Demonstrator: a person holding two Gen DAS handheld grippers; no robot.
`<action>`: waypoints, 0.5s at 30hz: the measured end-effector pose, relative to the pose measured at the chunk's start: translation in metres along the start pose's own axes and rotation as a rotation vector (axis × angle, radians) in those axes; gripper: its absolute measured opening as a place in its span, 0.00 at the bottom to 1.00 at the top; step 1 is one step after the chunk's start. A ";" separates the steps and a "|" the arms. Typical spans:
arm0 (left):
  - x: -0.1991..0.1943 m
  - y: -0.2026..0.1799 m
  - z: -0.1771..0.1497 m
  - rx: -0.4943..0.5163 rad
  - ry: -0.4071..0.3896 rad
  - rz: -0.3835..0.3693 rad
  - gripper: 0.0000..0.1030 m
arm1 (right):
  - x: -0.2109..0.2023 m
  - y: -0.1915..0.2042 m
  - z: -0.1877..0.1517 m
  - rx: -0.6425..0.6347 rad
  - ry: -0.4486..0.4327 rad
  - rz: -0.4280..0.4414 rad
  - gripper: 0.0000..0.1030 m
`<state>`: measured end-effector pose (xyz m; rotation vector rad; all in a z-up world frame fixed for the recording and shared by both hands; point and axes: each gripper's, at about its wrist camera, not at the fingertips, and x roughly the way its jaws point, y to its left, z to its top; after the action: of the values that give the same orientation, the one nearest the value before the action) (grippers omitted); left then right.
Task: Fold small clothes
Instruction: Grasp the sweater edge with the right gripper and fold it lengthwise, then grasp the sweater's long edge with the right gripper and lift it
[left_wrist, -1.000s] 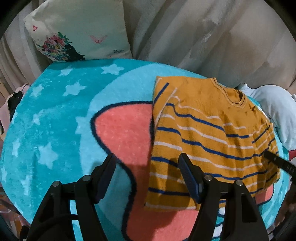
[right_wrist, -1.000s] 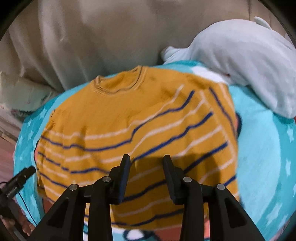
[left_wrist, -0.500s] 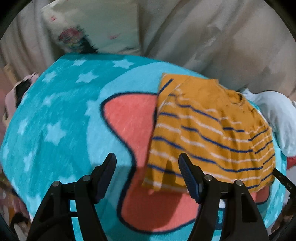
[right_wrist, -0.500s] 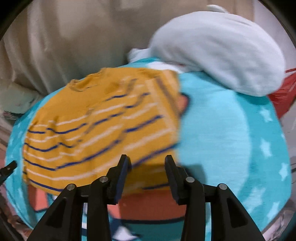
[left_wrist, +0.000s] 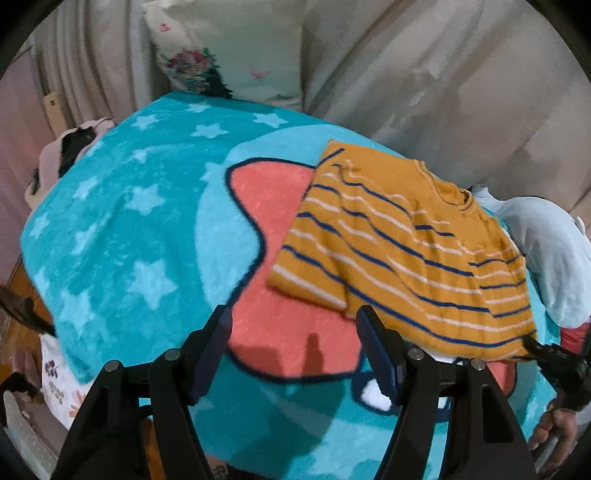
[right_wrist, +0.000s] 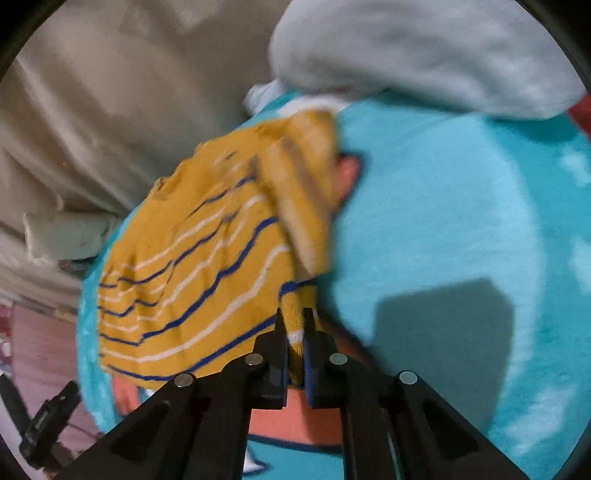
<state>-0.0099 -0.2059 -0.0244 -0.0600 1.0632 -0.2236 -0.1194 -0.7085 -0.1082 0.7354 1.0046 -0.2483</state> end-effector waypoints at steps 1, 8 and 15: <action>-0.001 0.003 -0.003 -0.011 0.001 0.004 0.67 | -0.004 -0.007 0.000 0.010 -0.005 -0.010 0.04; 0.004 0.007 -0.012 -0.050 0.032 -0.005 0.67 | -0.005 -0.006 -0.005 -0.016 0.017 0.015 0.08; 0.016 0.011 -0.009 -0.075 0.057 -0.035 0.67 | -0.046 -0.017 -0.008 0.002 -0.068 -0.020 0.27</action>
<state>-0.0081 -0.1981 -0.0445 -0.1410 1.1276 -0.2180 -0.1580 -0.7220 -0.0798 0.7141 0.9481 -0.2901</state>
